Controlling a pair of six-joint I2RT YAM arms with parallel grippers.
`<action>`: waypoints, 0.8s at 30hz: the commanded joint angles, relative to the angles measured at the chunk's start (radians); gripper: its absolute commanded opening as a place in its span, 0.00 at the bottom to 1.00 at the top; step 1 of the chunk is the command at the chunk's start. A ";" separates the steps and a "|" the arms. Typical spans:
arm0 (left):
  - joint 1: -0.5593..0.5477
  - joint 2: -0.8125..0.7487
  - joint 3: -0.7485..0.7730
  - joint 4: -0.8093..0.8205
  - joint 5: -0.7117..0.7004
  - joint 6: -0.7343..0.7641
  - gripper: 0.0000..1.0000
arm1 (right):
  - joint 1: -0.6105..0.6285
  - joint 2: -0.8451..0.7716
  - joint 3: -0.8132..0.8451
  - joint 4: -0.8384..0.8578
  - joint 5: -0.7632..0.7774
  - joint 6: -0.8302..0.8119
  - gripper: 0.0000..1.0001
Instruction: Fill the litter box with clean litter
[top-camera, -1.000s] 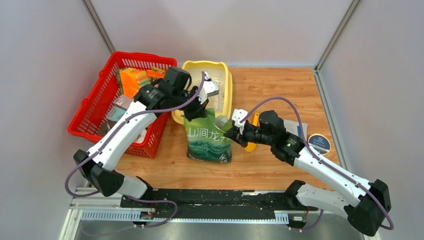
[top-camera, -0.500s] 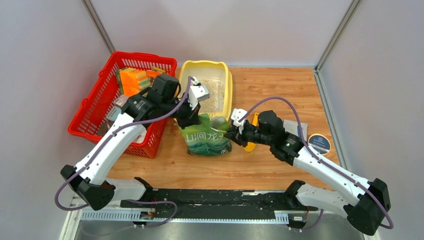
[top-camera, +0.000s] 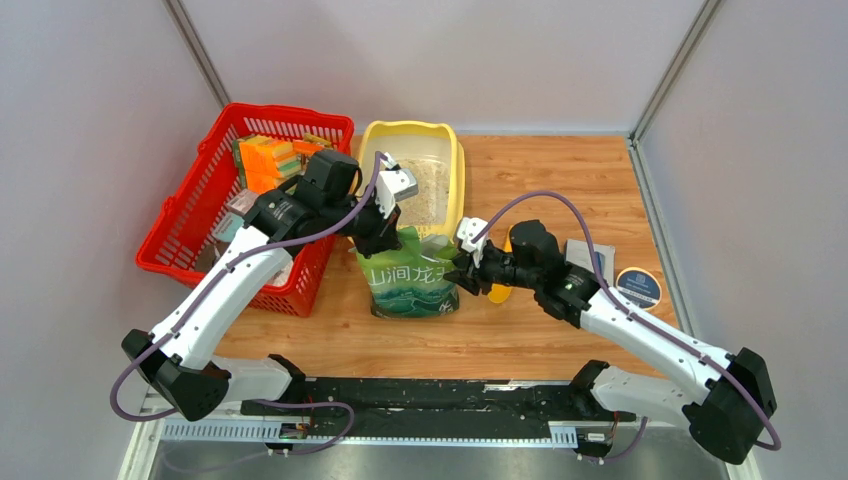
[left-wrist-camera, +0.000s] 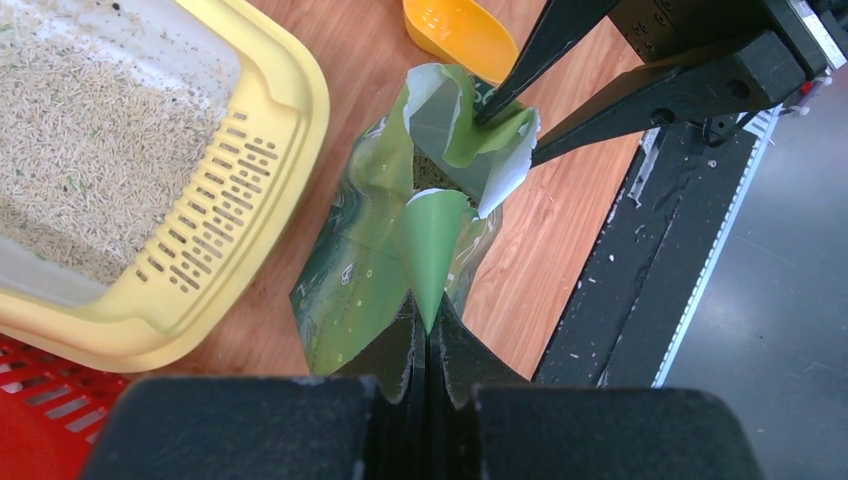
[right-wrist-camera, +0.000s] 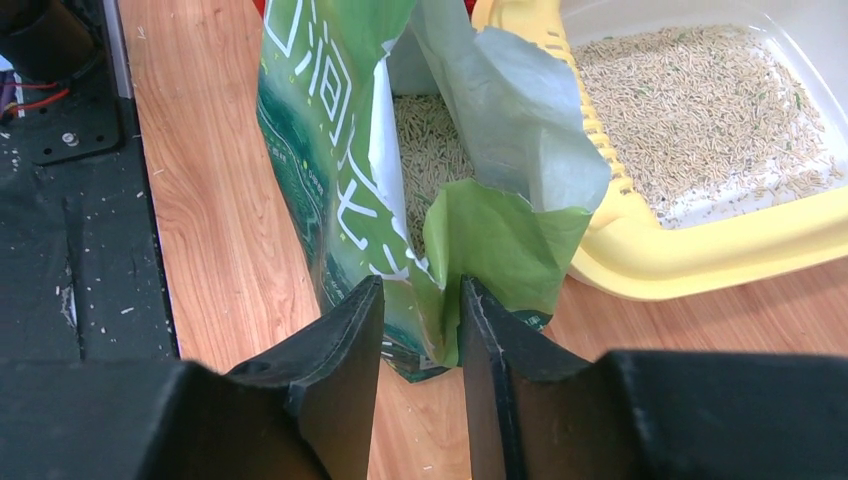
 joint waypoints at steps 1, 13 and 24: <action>-0.009 -0.081 0.053 0.268 0.113 -0.041 0.00 | 0.002 0.008 0.018 0.071 -0.043 0.047 0.36; -0.012 -0.053 0.185 0.193 0.159 -0.087 0.53 | 0.002 0.038 0.041 0.090 -0.051 0.046 0.00; 0.111 0.140 0.363 0.163 -0.105 0.091 0.52 | 0.003 0.014 0.030 0.094 -0.043 0.018 0.00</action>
